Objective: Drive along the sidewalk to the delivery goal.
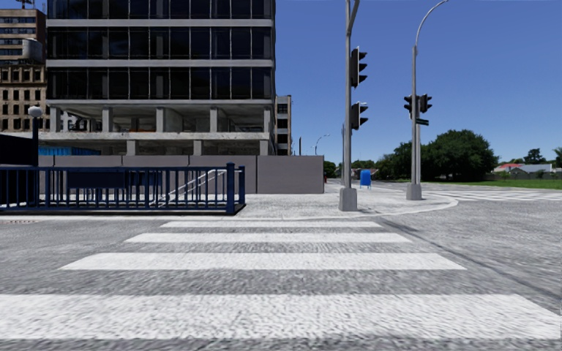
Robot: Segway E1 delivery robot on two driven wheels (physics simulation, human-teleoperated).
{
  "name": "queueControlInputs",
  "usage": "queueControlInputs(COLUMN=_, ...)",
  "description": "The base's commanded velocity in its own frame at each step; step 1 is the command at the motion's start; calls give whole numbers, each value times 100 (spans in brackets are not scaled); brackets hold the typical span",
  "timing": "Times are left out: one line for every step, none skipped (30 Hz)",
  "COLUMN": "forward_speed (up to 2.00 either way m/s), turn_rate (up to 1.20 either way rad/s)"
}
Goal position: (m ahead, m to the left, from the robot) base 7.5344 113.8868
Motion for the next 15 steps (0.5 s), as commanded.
queueControlInputs(forward_speed=200, turn_rate=0)
queueControlInputs(forward_speed=200, turn_rate=0)
queueControlInputs(forward_speed=200, turn_rate=0)
queueControlInputs(forward_speed=200, turn_rate=0)
queueControlInputs(forward_speed=200, turn_rate=0)
queueControlInputs(forward_speed=200, turn_rate=0)
queueControlInputs(forward_speed=200, turn_rate=0)
queueControlInputs(forward_speed=200, turn_rate=0)
queueControlInputs(forward_speed=200, turn_rate=0)
queueControlInputs(forward_speed=200, turn_rate=0)
queueControlInputs(forward_speed=200, turn_rate=0)
queueControlInputs(forward_speed=200, turn_rate=0)
queueControlInputs(forward_speed=200, turn_rate=0)
queueControlInputs(forward_speed=200, turn_rate=0)
queueControlInputs(forward_speed=200, turn_rate=0)
